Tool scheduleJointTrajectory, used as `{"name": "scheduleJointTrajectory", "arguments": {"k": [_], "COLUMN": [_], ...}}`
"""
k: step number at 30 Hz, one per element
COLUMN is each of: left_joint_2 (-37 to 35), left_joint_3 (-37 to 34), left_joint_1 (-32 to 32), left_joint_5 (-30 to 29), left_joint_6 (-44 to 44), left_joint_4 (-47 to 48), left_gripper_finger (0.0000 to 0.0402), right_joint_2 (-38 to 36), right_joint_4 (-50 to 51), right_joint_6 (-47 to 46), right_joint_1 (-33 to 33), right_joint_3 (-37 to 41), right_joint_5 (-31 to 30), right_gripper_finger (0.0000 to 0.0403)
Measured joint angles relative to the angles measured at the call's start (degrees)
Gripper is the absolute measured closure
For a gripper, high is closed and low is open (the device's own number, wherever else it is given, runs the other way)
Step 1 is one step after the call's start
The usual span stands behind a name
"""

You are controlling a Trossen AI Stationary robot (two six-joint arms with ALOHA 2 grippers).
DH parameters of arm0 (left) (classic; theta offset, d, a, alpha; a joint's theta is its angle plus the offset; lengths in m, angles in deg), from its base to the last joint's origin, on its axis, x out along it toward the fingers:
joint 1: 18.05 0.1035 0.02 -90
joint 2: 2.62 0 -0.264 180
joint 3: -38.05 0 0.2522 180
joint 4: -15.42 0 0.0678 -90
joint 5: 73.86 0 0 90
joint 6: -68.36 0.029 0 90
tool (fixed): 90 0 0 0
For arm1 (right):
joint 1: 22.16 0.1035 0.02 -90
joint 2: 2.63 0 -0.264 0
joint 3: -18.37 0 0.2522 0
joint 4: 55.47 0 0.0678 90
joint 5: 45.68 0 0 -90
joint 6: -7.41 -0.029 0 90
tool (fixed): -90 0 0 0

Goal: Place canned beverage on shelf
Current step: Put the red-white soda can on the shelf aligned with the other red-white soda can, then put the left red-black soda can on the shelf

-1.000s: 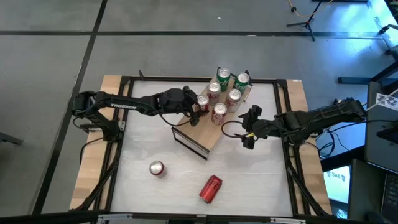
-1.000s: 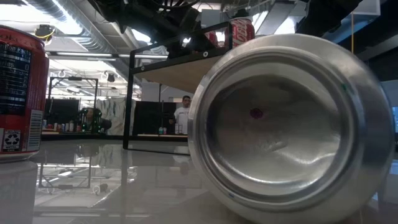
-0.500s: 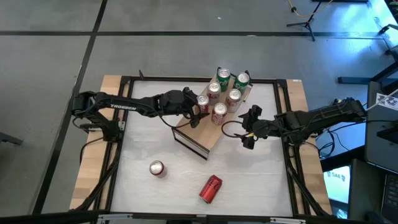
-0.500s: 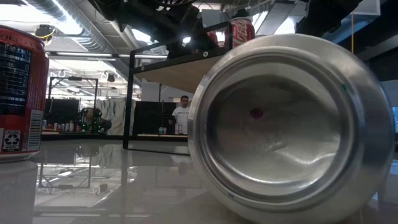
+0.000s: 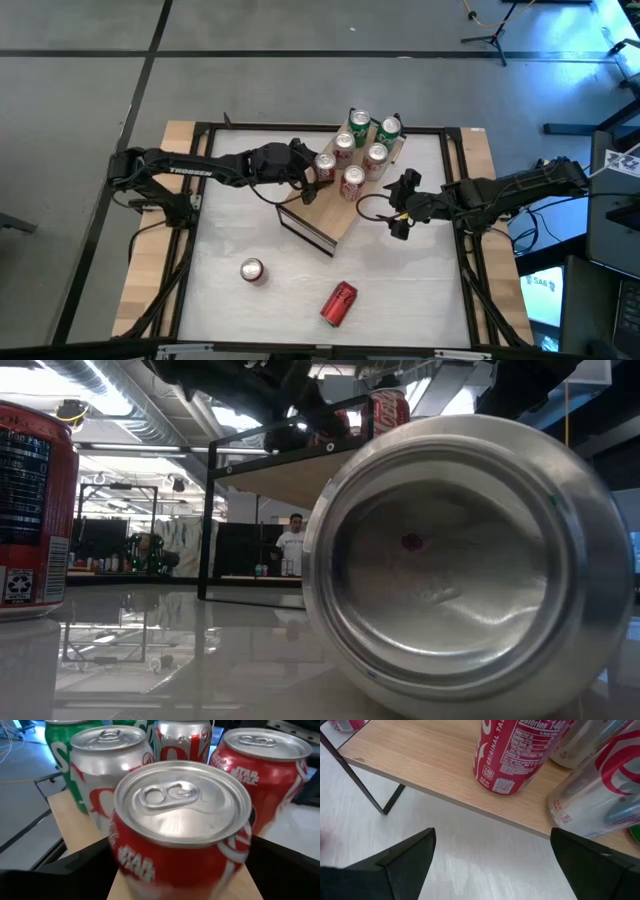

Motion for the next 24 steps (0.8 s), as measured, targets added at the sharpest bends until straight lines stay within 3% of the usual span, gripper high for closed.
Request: {"name": "scheduleJointTrajectory", "arguments": {"k": [11, 24], "left_joint_2": [-7.01, -18.97], "left_joint_3": [0.0, 0.0], "left_joint_1": [-0.37, -6.13], "left_joint_5": [0.44, 0.88], "left_joint_6": [0.02, -0.24], "left_joint_4": [5.7, 23.7], "left_gripper_finger": [0.002, 0.002], "right_joint_2": [-0.02, -0.01], "right_joint_4": [0.0, 0.02], "right_joint_6": [-0.02, -0.02], "right_joint_1": [-0.01, 0.0], "right_joint_3": [0.0, 0.0], "right_joint_5": [0.02, 0.02], "right_gripper_finger": [0.0015, 0.0015]}}
